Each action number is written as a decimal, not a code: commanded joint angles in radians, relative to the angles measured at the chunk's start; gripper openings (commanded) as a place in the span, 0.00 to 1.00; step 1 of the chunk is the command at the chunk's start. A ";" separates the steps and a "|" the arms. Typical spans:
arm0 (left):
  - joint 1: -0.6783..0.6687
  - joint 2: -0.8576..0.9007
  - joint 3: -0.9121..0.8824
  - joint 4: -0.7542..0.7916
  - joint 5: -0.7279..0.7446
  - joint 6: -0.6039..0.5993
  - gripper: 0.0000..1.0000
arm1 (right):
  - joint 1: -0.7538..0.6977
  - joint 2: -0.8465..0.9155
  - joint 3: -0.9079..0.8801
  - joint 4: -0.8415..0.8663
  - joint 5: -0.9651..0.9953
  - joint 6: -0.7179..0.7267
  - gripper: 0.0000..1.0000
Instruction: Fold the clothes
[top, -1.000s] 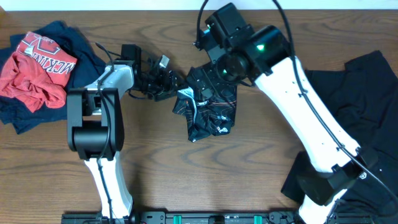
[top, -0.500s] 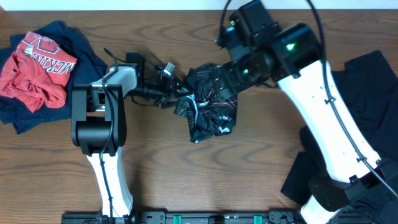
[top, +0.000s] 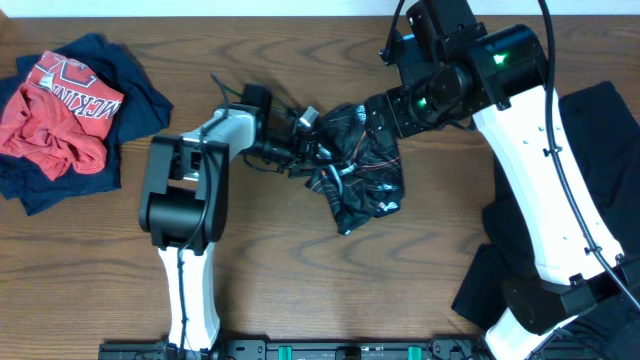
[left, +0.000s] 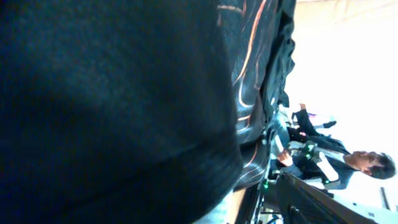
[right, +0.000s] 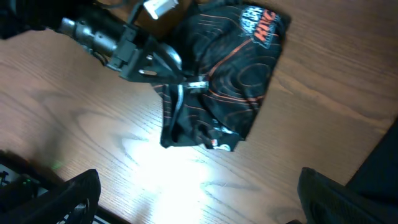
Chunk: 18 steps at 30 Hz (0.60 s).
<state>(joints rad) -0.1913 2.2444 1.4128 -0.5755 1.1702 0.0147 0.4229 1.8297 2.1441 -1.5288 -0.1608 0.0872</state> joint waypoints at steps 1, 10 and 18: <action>-0.016 0.023 -0.008 0.019 -0.092 -0.097 0.69 | -0.005 -0.010 0.013 -0.006 -0.012 0.009 0.99; -0.023 0.025 -0.008 0.039 -0.122 -0.160 0.62 | -0.005 -0.010 0.013 -0.016 -0.012 0.003 0.99; -0.070 0.063 -0.008 0.152 -0.123 -0.266 0.70 | -0.005 -0.010 0.013 -0.031 -0.011 0.001 0.99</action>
<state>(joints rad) -0.2371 2.2478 1.4132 -0.4343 1.1221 -0.1951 0.4229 1.8297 2.1441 -1.5543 -0.1646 0.0872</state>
